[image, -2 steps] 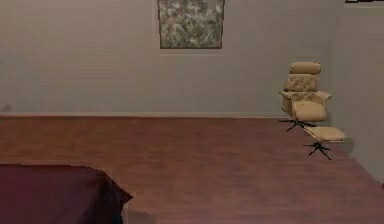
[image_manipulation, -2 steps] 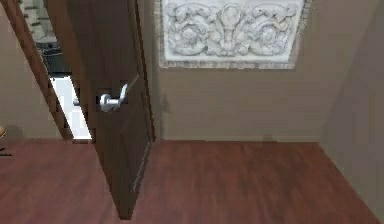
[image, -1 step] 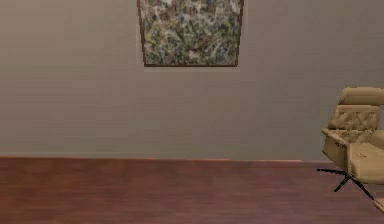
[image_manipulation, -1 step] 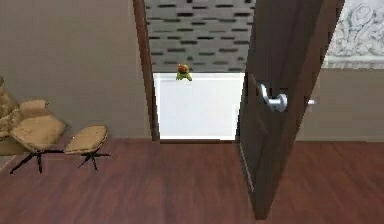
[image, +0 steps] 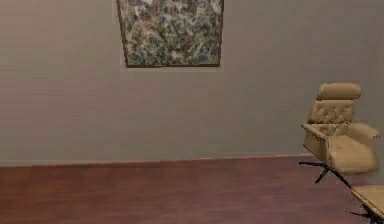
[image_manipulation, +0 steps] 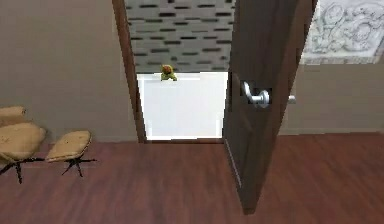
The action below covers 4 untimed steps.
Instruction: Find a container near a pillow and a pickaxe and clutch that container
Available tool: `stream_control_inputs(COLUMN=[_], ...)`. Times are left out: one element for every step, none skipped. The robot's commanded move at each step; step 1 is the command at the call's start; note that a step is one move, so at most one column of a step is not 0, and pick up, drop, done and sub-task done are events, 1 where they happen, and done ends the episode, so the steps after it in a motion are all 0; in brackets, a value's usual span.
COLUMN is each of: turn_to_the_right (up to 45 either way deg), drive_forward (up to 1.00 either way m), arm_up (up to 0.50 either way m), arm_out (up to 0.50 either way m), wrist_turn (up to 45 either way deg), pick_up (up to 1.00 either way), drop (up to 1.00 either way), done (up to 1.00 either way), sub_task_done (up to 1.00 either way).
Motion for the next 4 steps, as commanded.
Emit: stream_control_inputs(turn_to_the_right=[0.0,-18.0,0.0,-45.0], drive_forward=[0.3,0.0,0.5,0.0], arm_up=[0.0,0.0,0.0,0.0], arm_out=[0.0,0.0,0.0,0.0], wrist_turn=[0.0,0.0,0.0,0.0], pick_up=[0.0,0.0,0.0,0.0], drop=[0.0,0.0,0.0,0.0], done=[0.0,0.0,0.0,0.0], sub_task_done=[0.0,0.0,0.0,0.0])
